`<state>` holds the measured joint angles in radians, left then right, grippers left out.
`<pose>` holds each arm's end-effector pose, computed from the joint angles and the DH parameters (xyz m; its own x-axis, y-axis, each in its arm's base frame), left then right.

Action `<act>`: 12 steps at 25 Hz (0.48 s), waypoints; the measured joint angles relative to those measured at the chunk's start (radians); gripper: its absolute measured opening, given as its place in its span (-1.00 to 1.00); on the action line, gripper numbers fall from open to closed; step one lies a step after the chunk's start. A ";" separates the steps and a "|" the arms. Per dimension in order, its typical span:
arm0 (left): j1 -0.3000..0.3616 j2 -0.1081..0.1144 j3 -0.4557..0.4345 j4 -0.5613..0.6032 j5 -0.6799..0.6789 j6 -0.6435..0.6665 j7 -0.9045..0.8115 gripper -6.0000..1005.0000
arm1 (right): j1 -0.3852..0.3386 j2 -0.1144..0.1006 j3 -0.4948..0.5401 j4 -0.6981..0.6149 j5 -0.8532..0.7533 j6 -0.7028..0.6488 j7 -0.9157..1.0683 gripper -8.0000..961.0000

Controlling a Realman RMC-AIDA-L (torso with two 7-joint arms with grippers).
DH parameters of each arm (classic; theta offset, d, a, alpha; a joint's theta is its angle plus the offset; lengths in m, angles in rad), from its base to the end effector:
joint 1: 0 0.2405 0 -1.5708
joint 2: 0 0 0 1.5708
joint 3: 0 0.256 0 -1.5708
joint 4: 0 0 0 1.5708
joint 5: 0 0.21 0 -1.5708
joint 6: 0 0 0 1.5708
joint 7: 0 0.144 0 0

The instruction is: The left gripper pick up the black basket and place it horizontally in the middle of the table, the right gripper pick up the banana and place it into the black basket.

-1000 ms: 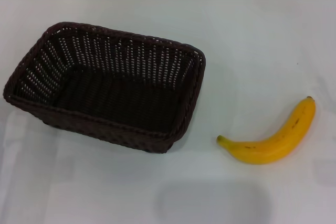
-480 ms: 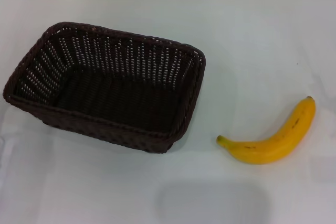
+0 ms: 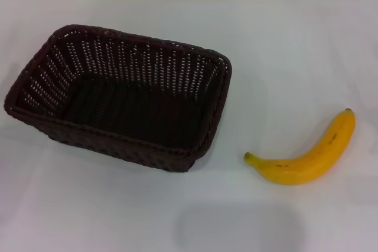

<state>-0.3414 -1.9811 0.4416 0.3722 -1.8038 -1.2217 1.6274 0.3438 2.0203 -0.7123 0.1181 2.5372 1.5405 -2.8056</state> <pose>-0.3833 0.3185 0.0973 0.0763 0.1733 0.9819 0.9854 -0.1635 -0.0478 0.3749 0.2641 0.0455 0.6116 0.2014 -0.7651 -0.7825 0.0117 -0.6225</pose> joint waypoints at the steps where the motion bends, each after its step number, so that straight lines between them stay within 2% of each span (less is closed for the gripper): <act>1: -0.010 0.014 0.000 0.013 0.039 0.001 -0.042 0.64 | 0.001 0.000 0.001 0.000 0.000 -0.002 0.000 0.82; 4: -0.081 0.082 0.000 0.050 0.250 -0.006 -0.270 0.63 | 0.003 0.000 0.002 0.001 0.000 -0.006 0.000 0.82; 6: -0.128 0.113 0.003 0.077 0.378 -0.016 -0.375 0.62 | 0.006 0.001 -0.001 0.000 0.000 -0.005 0.000 0.82; 8: -0.181 0.150 0.034 0.133 0.544 -0.028 -0.518 0.61 | 0.008 0.001 -0.003 -0.002 0.000 0.000 0.002 0.82; 12: -0.268 0.219 0.122 0.221 0.786 -0.106 -0.741 0.59 | 0.014 0.001 -0.003 -0.004 0.000 0.008 0.022 0.82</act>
<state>-0.6091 -1.7623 0.5631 0.5935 -1.0182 -1.3274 0.8863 0.3582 2.0212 -0.7156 0.1144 2.5371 1.5480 -2.7841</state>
